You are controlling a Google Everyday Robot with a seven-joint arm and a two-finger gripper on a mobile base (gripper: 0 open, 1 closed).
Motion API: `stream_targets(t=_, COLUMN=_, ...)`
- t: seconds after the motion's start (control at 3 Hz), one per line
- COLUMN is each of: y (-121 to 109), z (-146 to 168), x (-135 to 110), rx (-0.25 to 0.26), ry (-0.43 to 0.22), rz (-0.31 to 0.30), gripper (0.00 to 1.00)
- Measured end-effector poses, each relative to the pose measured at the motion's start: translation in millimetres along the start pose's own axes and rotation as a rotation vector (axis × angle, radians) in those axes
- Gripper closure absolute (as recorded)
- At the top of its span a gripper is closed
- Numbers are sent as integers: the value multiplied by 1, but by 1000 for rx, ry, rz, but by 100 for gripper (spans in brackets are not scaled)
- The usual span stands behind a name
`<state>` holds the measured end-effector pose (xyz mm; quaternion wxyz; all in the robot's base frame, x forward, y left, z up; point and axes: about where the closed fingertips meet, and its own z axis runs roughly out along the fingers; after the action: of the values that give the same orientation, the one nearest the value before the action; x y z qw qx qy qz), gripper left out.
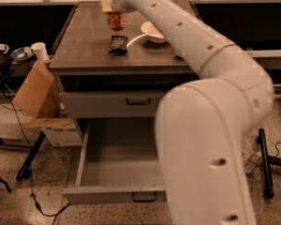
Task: Place coke can into middle drawer
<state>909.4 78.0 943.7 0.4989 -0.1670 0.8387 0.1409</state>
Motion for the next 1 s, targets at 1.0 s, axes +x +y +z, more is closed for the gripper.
stream_targets(t=1.0, y=38, z=-171, x=56, rx=-224, ry=-75, rz=-64, gripper=100)
